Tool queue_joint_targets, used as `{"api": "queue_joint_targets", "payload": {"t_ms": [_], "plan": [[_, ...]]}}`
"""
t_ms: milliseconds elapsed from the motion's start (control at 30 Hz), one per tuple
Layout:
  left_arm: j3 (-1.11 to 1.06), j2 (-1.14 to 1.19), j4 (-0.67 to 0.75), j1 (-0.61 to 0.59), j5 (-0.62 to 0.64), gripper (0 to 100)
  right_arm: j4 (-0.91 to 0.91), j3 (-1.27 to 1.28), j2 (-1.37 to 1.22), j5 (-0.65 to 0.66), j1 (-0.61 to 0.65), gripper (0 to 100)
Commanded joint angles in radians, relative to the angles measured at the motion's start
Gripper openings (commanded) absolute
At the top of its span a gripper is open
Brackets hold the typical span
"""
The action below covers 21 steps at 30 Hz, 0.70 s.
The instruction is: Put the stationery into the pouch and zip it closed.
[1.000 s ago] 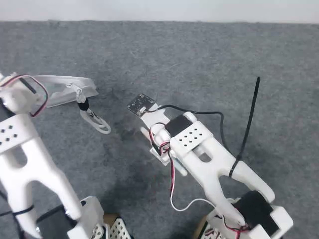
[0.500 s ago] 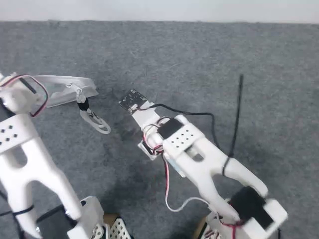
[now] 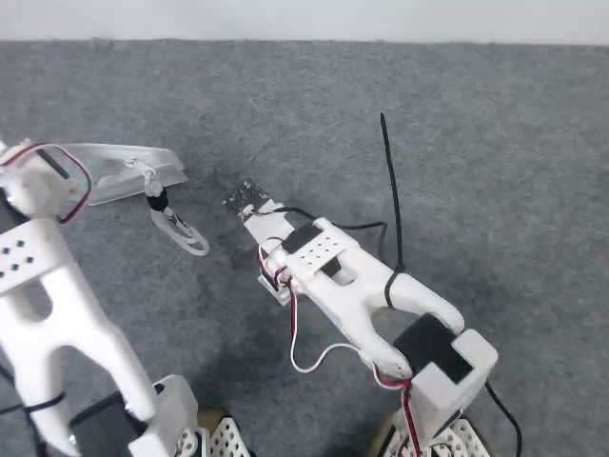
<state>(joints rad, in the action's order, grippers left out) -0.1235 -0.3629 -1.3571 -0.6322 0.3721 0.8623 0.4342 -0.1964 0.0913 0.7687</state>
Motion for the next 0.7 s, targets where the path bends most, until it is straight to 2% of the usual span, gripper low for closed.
{"api": "queue_joint_targets", "payload": {"t_ms": [0,333,500,667], "plan": [[0.010,-0.006,0.026,-0.003,0.012,1,-0.015,-0.094,-0.022,-0.011,0.005,0.3],[-0.001,-0.008,0.031,-0.003,0.012,1,0.151,-0.138,0.071,-0.018,0.001,0.6],[0.004,-0.014,0.029,0.008,0.012,1,0.226,-0.138,0.197,-0.137,-0.001,0.9],[0.005,-0.014,0.025,0.060,0.012,1,0.280,-0.118,0.360,-0.189,-0.033,0.7]]}}
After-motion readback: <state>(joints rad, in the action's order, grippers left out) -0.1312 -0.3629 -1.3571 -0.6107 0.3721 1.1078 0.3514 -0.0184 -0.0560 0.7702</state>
